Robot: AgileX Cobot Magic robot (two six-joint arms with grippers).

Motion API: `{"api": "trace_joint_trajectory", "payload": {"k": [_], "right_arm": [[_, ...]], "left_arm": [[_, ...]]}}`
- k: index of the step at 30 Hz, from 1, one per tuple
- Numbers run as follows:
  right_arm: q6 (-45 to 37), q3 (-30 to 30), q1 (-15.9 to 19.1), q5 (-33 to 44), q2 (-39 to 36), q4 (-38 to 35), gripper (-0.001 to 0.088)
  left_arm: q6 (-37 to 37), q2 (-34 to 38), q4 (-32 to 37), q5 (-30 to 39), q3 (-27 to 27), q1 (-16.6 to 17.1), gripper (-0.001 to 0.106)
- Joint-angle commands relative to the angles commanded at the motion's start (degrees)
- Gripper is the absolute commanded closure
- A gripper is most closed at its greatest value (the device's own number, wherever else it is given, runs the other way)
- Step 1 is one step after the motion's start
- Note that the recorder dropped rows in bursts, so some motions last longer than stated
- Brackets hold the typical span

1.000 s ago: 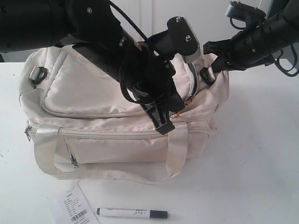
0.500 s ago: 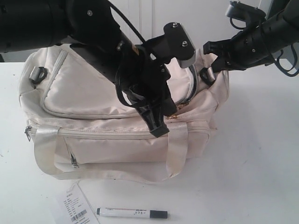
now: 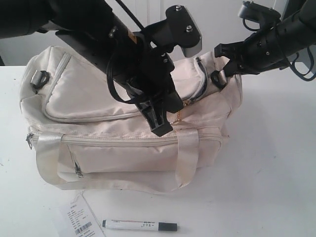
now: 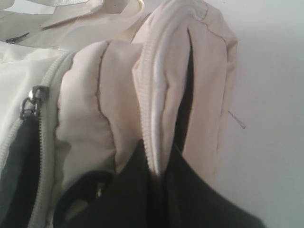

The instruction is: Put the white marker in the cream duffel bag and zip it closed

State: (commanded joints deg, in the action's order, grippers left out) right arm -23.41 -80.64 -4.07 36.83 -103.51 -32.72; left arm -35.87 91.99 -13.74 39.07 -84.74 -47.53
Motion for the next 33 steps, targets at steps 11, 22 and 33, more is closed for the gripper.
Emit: {"api": "trace_joint_trajectory", "payload": {"k": [11,22,33], "right_arm": [[0.0,0.0,0.0,0.0,0.0,0.0,0.0868],[0.0,0.0,0.0,0.0,0.0,0.0,0.0868],[0.3,0.0,0.0,0.8,0.0,0.0,0.0868]], "left_arm": [[2.9,-0.1,5.9,3.3,0.0,0.1,0.105],[2.9,0.0,6.2,3.4,0.0,0.1,0.105],[2.9,0.0,6.2,1.3,0.0,0.1,0.105]]}}
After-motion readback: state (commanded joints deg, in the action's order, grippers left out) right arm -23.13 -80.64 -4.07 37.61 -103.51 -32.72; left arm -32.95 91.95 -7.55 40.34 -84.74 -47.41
